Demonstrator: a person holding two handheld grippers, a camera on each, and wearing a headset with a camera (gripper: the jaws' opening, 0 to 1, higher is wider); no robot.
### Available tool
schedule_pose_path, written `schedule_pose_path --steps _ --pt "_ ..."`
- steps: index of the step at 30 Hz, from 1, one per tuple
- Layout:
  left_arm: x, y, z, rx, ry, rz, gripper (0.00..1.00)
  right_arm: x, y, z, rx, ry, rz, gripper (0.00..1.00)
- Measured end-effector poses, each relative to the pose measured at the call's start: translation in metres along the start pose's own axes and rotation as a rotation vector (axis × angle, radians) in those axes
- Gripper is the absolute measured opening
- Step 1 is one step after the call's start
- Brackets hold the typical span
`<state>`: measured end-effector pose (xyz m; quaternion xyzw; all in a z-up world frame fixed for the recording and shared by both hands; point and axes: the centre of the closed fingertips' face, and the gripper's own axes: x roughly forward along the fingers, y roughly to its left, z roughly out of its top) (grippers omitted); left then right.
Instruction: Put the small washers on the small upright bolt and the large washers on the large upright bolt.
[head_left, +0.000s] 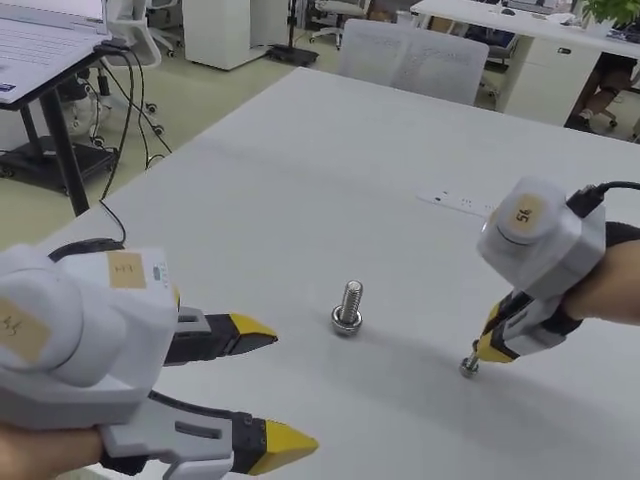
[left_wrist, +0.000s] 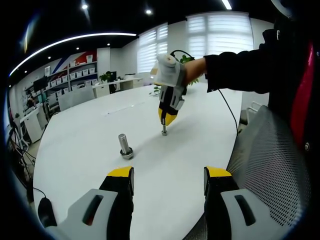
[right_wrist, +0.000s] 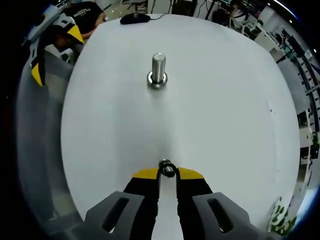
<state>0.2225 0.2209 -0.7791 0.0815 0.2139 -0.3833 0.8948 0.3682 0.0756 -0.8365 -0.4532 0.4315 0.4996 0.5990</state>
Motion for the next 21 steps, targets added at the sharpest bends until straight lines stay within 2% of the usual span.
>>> schedule_pose_path --steps 21 --pt "-0.002 0.001 -0.003 -0.007 0.011 0.0 0.55 0.025 0.002 -0.006 0.018 0.019 0.028 0.14"
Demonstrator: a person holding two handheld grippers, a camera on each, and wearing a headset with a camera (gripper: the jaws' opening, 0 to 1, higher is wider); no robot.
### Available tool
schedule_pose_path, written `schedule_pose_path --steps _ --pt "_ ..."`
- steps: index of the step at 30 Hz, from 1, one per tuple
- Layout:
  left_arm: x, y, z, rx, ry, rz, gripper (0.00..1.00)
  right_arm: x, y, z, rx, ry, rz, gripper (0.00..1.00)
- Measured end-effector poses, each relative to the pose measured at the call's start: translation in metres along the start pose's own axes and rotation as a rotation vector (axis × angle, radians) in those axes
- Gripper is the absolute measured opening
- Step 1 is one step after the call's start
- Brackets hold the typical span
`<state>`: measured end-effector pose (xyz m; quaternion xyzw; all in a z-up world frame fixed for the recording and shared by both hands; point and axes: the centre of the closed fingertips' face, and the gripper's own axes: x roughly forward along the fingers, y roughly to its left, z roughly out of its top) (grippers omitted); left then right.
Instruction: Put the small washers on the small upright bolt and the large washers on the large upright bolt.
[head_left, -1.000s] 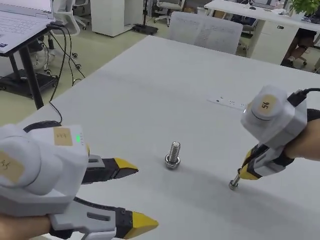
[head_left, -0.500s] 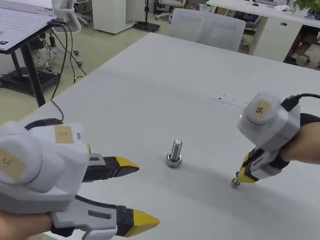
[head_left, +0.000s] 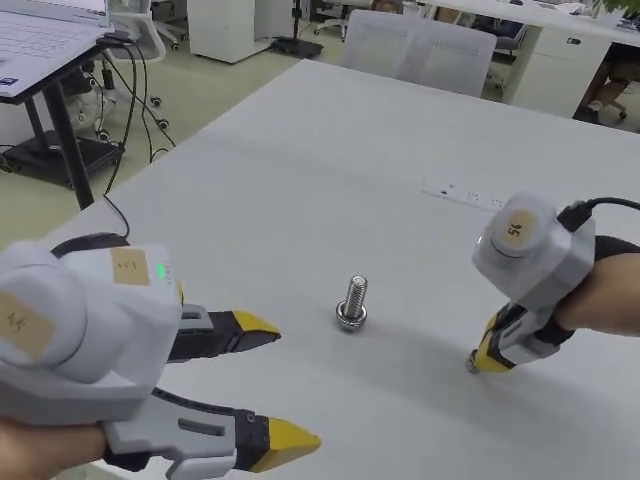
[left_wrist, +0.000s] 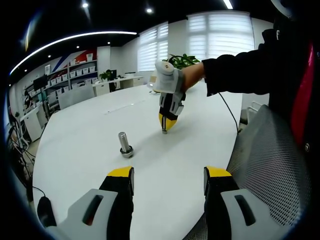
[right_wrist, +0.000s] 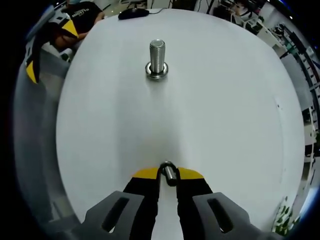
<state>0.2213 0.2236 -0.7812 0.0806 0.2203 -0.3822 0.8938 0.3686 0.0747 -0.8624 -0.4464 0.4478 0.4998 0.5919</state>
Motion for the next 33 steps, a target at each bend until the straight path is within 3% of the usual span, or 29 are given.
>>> schedule_pose_path --steps 22,33 --pt "0.0011 0.0005 -0.0001 0.001 0.006 -0.004 0.55 0.0043 0.0 0.0021 -0.009 -0.006 -0.002 0.15" --pt "0.0029 -0.0001 0.0022 0.01 0.007 -0.008 0.55 -0.0043 -0.002 0.0002 0.001 -0.028 -0.021 0.18"
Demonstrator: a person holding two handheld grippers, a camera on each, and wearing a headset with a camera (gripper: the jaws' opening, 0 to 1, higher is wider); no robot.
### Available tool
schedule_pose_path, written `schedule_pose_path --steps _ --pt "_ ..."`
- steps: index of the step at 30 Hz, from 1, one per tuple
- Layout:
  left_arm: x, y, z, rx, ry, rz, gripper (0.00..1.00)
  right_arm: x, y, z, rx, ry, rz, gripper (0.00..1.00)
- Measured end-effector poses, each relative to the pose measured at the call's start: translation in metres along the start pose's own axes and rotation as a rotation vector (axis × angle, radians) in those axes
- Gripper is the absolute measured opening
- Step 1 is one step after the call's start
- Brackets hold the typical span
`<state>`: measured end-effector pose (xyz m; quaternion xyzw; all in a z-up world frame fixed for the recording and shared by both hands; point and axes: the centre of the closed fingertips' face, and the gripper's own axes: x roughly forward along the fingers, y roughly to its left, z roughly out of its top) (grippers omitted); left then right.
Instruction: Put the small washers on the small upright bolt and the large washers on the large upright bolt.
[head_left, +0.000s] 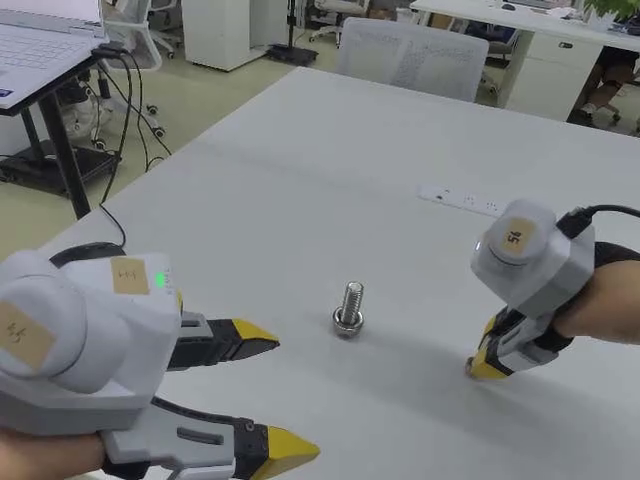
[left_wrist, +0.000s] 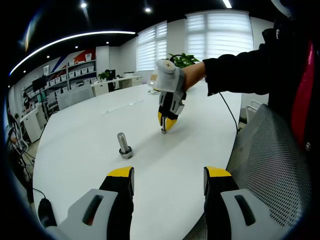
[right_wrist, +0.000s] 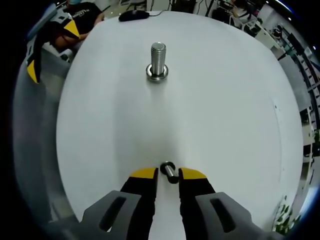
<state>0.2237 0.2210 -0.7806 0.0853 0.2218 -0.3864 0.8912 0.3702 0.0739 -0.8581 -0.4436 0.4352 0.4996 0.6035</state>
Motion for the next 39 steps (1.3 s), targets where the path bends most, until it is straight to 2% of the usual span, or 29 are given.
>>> schedule_pose_path --steps 8,20,39 --pt "0.0 -0.002 0.002 0.009 -0.006 -0.003 0.55 -0.009 0.001 -0.002 0.011 -0.018 -0.022 0.21" --pt "-0.002 -0.006 0.008 0.025 -0.016 -0.013 0.55 -0.031 0.01 0.002 0.041 -0.093 -0.065 0.26" --pt "-0.004 -0.007 0.01 0.034 -0.028 -0.033 0.56 -0.066 0.034 0.009 0.153 -0.274 -0.115 0.36"
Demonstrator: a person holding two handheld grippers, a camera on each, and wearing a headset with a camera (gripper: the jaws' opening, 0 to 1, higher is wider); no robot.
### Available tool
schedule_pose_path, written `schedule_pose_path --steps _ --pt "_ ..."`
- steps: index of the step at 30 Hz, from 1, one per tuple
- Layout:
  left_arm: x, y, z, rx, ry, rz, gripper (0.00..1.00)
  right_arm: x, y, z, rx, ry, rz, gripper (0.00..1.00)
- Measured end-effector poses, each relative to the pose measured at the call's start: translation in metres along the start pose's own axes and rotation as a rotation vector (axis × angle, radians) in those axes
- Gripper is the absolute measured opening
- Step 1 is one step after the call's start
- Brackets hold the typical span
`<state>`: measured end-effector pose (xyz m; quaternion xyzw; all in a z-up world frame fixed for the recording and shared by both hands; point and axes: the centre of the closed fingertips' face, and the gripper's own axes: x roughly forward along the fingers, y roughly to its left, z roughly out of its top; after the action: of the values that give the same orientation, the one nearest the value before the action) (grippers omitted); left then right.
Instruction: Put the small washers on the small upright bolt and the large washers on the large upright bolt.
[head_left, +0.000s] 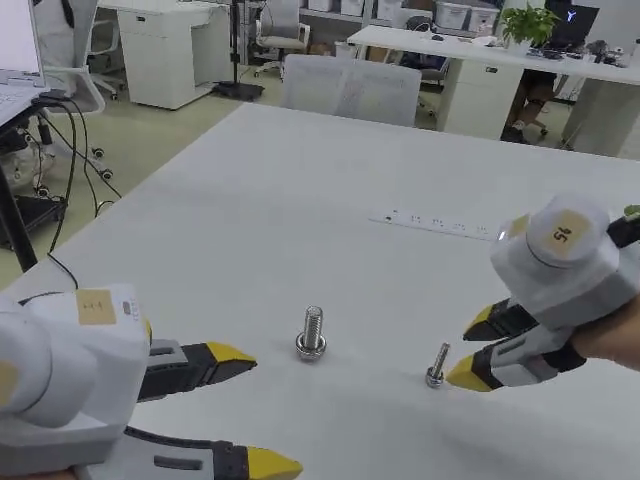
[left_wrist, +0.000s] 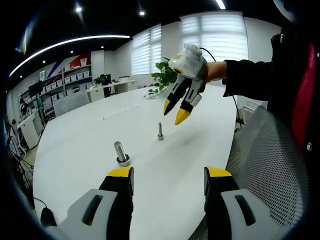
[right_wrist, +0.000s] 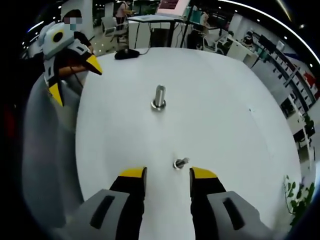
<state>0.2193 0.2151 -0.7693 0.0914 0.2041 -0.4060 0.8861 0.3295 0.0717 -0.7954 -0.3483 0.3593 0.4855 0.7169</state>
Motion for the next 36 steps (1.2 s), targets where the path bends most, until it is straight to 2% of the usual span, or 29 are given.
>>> schedule_pose_path --steps 17,24,28,31,36 --pt "-0.002 -0.001 -0.003 -0.008 0.006 -0.009 0.57 -0.017 0.034 -0.02 0.12 -0.134 -0.015 0.43" --pt "-0.004 -0.003 -0.005 -0.012 0.009 -0.007 0.58 -0.022 0.049 -0.029 0.17 -0.207 -0.019 0.52" --pt "-0.004 -0.001 -0.006 -0.021 0.008 0.003 0.6 -0.024 0.056 -0.034 0.19 -0.222 -0.029 0.58" --pt "-0.004 -0.002 -0.009 -0.028 0.011 0.003 0.61 -0.027 0.063 -0.034 0.198 -0.243 -0.035 0.6" --pt "-0.003 -0.002 -0.012 -0.045 0.016 0.016 0.69 -0.033 0.072 -0.026 0.219 -0.297 -0.044 0.64"
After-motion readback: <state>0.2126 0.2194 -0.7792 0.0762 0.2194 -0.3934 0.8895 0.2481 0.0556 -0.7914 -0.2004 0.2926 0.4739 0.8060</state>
